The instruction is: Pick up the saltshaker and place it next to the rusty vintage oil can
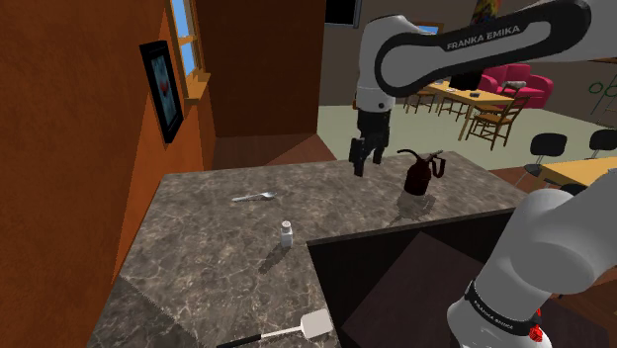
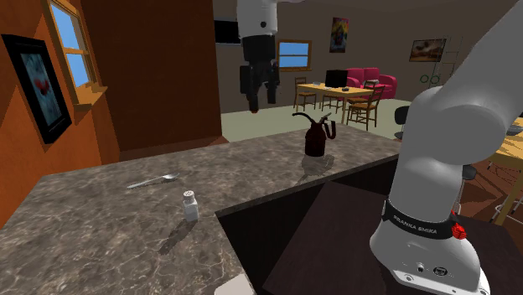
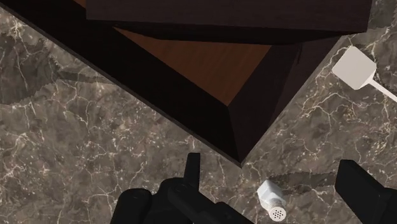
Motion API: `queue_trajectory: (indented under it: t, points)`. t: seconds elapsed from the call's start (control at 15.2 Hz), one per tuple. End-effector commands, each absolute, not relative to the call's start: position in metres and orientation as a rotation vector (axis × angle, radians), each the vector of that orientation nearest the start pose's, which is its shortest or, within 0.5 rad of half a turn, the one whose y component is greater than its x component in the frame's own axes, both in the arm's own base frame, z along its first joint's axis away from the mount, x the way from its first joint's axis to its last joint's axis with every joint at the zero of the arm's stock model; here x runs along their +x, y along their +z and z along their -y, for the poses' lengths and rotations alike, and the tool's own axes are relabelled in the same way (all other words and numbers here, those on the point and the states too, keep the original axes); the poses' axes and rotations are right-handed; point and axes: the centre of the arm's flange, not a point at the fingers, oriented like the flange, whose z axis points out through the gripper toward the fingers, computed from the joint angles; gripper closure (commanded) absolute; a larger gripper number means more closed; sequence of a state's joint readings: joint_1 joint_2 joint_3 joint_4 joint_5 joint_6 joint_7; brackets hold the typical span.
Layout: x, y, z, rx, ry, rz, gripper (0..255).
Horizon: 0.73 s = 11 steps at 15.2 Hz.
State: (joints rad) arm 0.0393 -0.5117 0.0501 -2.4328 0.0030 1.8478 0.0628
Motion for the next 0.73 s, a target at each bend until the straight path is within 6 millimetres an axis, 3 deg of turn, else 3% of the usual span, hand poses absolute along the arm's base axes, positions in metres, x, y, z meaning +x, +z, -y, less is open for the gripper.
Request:
queue_trajectory:
  t: [0.0,0.66]
  points:
    - [0.398,0.462,-0.042,-3.163,0.104,0.024,0]
    - [0.478,0.367,-0.078,-3.151,0.074,0.004,0]
